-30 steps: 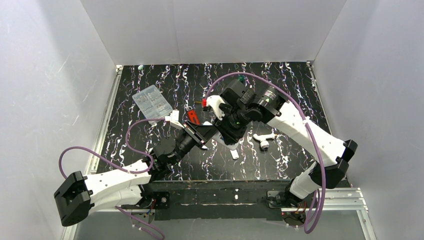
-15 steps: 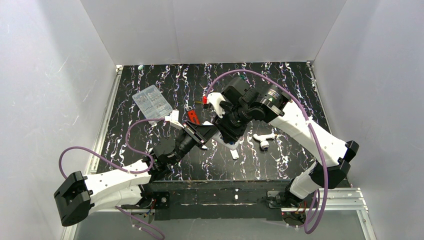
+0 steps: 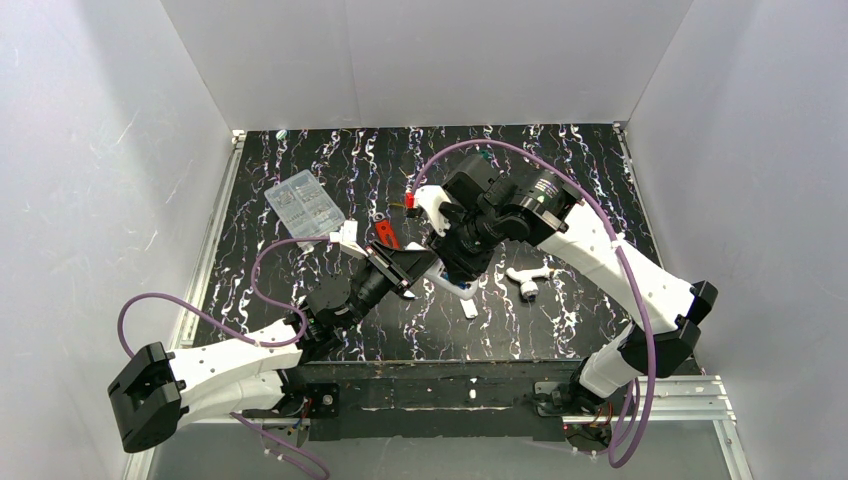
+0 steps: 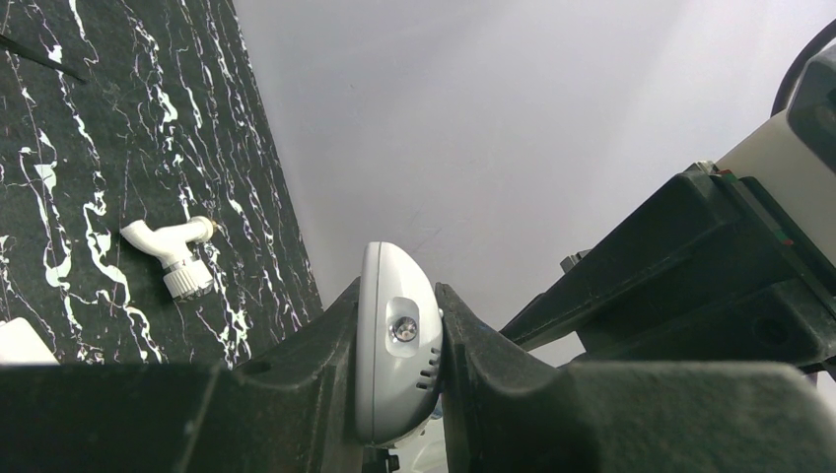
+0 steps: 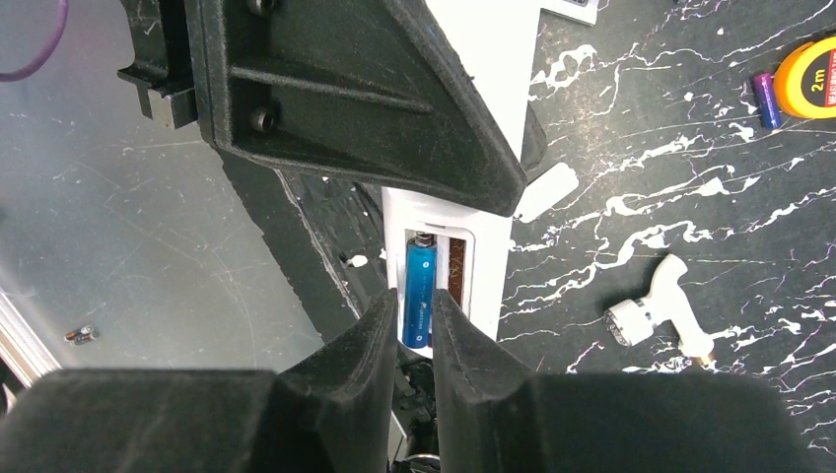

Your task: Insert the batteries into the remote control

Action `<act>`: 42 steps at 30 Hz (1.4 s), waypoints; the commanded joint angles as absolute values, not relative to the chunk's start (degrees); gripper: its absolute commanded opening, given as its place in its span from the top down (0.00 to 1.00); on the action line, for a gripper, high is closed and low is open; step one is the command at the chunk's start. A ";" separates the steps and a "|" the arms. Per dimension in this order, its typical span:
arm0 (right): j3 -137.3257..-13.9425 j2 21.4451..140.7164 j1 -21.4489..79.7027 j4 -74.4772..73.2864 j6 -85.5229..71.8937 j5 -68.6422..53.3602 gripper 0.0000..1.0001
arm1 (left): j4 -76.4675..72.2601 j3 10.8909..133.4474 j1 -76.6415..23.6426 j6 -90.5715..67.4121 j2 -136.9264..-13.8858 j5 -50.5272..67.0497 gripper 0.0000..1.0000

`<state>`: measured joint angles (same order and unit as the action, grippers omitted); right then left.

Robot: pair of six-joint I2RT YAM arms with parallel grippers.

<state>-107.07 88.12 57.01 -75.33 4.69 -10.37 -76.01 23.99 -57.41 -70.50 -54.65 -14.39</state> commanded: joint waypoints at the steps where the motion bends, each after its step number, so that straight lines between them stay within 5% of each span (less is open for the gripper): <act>1: -107.07 86.88 56.87 -75.14 4.69 -9.94 0.74 | -82.70 24.41 -57.73 -70.41 -53.19 -16.08 1.00; 42: -103.83 86.95 56.95 -75.68 4.40 -12.72 0.75 | -83.82 23.73 -57.68 -70.66 -53.55 -16.61 1.00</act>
<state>-104.47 88.12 57.01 -75.68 4.67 -11.11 -76.53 23.16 -57.49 -70.52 -54.65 -14.44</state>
